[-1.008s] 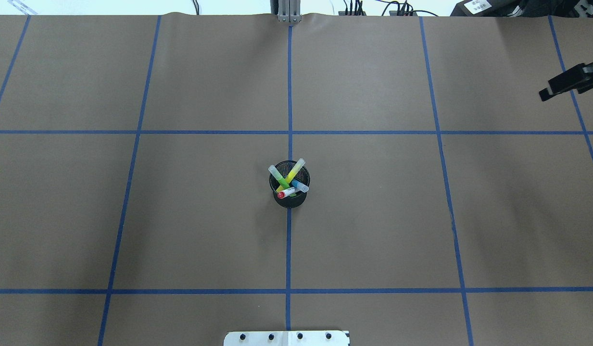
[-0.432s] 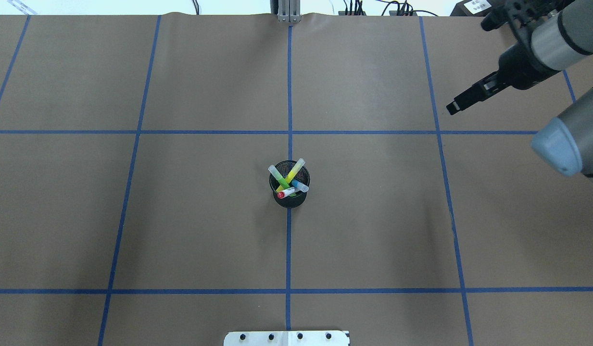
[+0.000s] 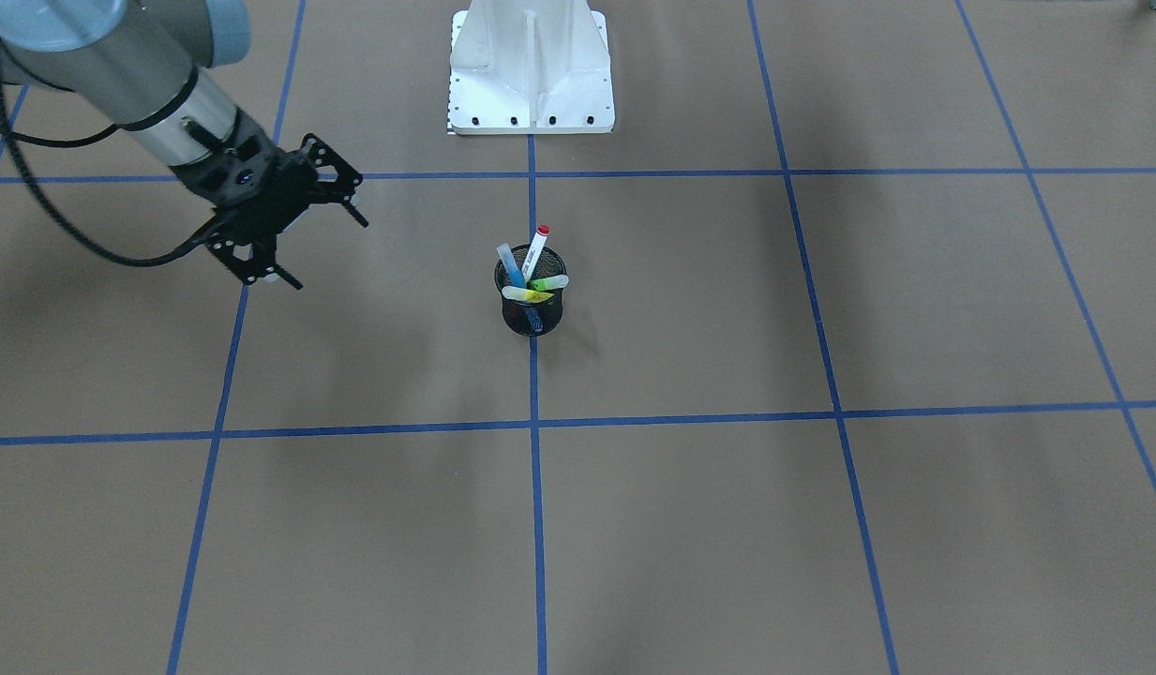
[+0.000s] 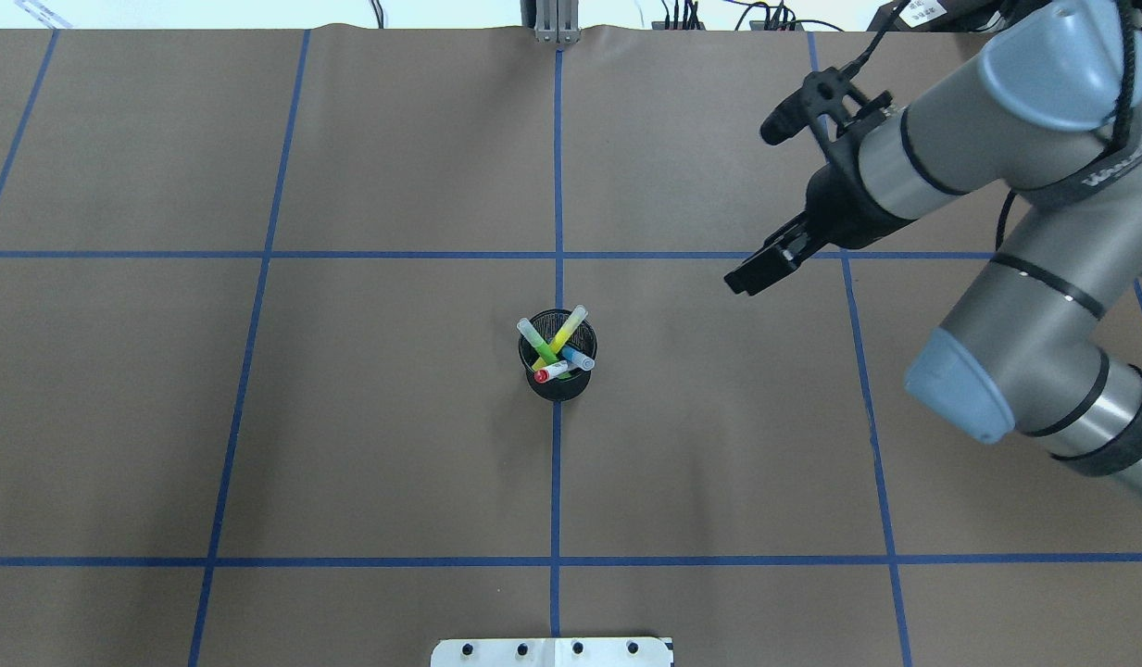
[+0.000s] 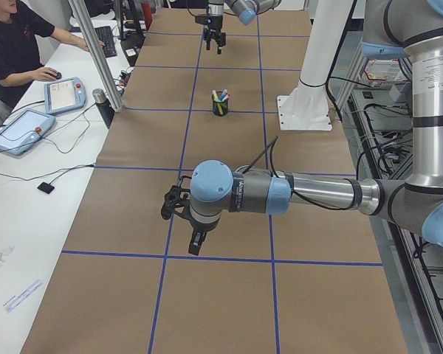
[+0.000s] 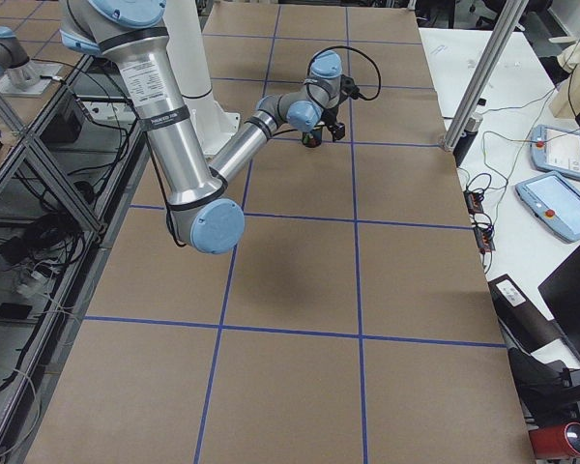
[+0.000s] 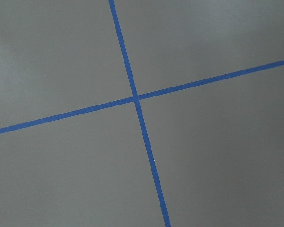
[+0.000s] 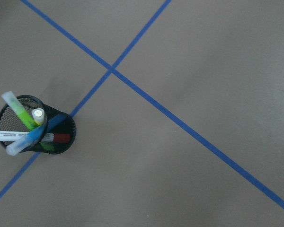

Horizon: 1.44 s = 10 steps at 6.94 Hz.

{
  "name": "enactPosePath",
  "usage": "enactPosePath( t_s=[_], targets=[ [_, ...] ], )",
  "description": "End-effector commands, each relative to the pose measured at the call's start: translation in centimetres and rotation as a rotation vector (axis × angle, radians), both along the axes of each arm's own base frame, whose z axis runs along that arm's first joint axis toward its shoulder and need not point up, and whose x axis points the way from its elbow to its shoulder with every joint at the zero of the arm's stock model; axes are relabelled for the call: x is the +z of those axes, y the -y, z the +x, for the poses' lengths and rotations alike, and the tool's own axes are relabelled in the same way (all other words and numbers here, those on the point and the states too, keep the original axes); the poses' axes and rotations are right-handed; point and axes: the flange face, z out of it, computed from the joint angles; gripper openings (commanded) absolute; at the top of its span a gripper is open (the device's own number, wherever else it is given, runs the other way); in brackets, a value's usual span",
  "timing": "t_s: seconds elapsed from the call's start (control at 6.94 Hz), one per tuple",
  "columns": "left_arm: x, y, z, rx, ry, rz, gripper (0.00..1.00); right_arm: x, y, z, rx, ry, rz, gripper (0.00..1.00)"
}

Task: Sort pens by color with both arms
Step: 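Move the right gripper over the black mesh pen cup, then lower the right gripper and grasp the blue marker in the cup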

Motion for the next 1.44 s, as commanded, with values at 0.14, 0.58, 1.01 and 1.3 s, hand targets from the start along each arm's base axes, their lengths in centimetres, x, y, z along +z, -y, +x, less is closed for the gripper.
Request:
enactPosePath(
  t_s=[0.14,0.58,1.01,1.3],
  targets=[
    [-0.1,0.1,0.1,-0.016,-0.005,-0.021,0.99,-4.5,-5.8,-7.4,0.058,0.017,0.035,0.98],
    [-0.1,0.1,0.1,-0.018,-0.007,-0.023,0.99,-7.5,-4.4,-13.6,0.072,-0.003,0.029,0.94],
    [-0.1,0.1,0.0,-0.019,-0.007,-0.022,0.99,-6.6,-4.4,-14.0,0.093,-0.058,-0.083,0.84],
    [0.0,0.0,0.1,-0.019,-0.007,-0.023,0.99,-5.7,-4.4,-14.3,0.099,-0.079,-0.110,0.76]
  ],
)
